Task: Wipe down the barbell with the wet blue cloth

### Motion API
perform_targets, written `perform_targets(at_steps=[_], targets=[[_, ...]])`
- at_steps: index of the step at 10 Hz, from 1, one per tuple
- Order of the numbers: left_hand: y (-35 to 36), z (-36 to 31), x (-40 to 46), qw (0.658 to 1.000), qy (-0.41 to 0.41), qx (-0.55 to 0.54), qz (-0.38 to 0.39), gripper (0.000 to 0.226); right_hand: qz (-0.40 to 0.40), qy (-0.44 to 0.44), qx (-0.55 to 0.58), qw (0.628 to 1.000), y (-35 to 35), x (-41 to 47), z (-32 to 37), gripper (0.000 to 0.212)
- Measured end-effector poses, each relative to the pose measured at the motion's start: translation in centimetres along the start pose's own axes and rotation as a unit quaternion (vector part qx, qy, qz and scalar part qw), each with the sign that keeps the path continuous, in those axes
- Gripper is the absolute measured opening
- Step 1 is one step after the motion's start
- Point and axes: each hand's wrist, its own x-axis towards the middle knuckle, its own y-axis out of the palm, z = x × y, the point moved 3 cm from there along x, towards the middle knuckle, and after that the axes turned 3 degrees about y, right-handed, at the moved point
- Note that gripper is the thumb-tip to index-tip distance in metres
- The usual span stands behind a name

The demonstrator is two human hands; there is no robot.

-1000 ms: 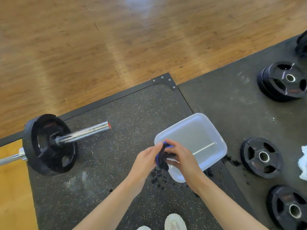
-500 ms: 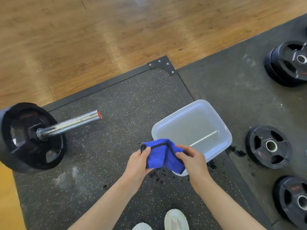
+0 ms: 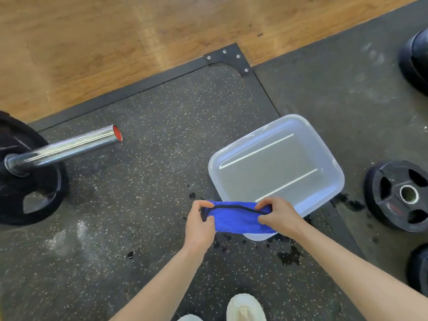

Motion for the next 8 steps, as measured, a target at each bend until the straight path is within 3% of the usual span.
perform_targets(at_steps=[1,4,6,8], targets=[[0.6,1.1,1.2,0.999,-0.001,0.032,-0.009,0.043,-0.075,-0.017,-0.038,0.996,1.0,2.0,-1.1,0.036],[1.7,3.4,2.5,0.996,-0.038,0.072,0.047,0.057,-0.142,-0.047,-0.033,0.988,3.0,4.8,-1.8,0.053],[1.5,4.1,2.6,0.995,-0.056,0.068,0.054,0.053,-0.134,-0.078,-0.071,0.985,3.0,5.6,-1.0,0.054],[-1.1,3.2,1.9,0.992,-0.067,0.092,0.062,0.042,-0.123,-0.06,-0.118,0.984,2.0,5.2,-0.8,0.037]])
